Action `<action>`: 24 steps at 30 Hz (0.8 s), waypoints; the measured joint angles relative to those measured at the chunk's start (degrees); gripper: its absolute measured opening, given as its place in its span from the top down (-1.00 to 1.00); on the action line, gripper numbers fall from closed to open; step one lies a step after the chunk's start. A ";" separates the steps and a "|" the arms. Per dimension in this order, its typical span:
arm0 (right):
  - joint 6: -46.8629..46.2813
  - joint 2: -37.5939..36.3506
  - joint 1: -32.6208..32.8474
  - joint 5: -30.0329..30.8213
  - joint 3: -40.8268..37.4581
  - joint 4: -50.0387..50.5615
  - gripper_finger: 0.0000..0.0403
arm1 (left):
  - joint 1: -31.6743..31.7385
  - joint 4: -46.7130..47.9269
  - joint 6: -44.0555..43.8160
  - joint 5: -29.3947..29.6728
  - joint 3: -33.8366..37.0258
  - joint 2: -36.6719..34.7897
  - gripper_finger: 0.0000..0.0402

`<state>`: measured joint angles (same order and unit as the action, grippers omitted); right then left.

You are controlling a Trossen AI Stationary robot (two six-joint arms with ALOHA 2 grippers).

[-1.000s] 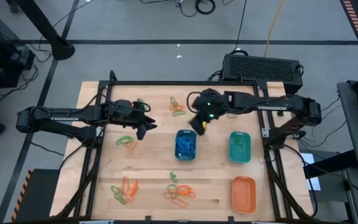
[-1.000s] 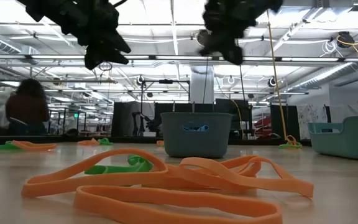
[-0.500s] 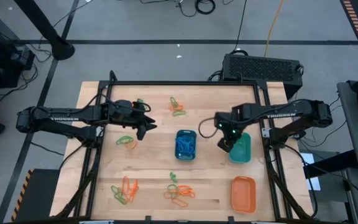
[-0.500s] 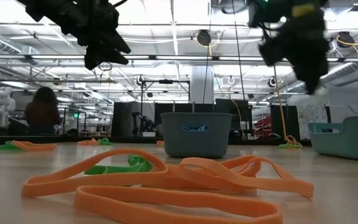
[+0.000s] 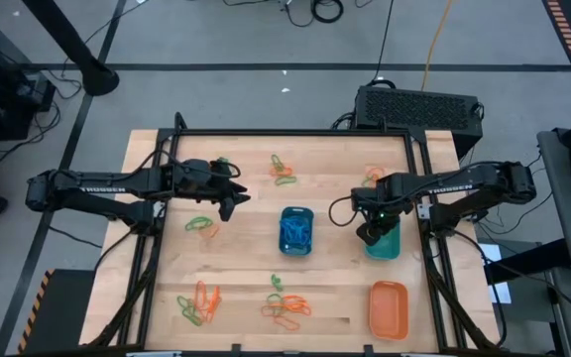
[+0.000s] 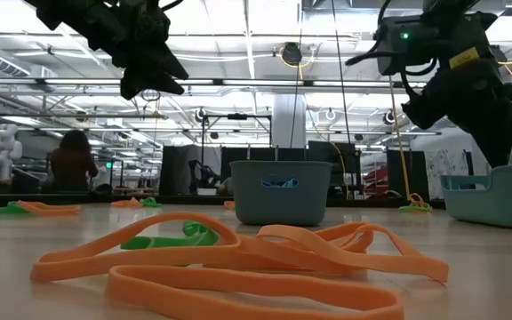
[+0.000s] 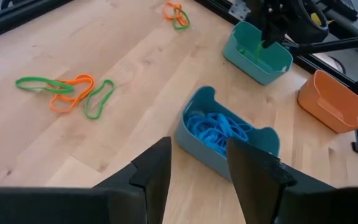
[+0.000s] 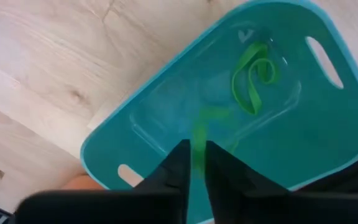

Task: Sort rubber bands into baskets
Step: Put the green rubberband into the light blue bin

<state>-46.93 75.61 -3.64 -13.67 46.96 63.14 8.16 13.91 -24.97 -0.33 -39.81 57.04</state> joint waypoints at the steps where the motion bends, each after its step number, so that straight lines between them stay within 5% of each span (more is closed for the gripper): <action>1: 0.24 0.00 0.00 0.06 0.00 0.04 0.79 | 0.00 -0.01 -0.01 0.01 0.00 0.00 0.20; 12: 1.60 0.00 -0.09 0.04 0.71 1.50 0.29 | -0.07 2.95 0.29 -3.74 0.00 0.02 0.20; 19: 2.99 0.00 -0.07 0.06 6.11 0.29 0.18 | -2.24 5.53 3.31 -13.88 0.00 0.02 0.20; 24: 6.80 0.00 0.00 0.52 10.41 -10.89 0.17 | -7.66 5.76 3.40 -14.60 0.00 0.02 0.20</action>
<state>-40.13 75.61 -3.64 -13.14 57.37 52.25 0.50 19.67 -21.57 -14.93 -39.81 57.06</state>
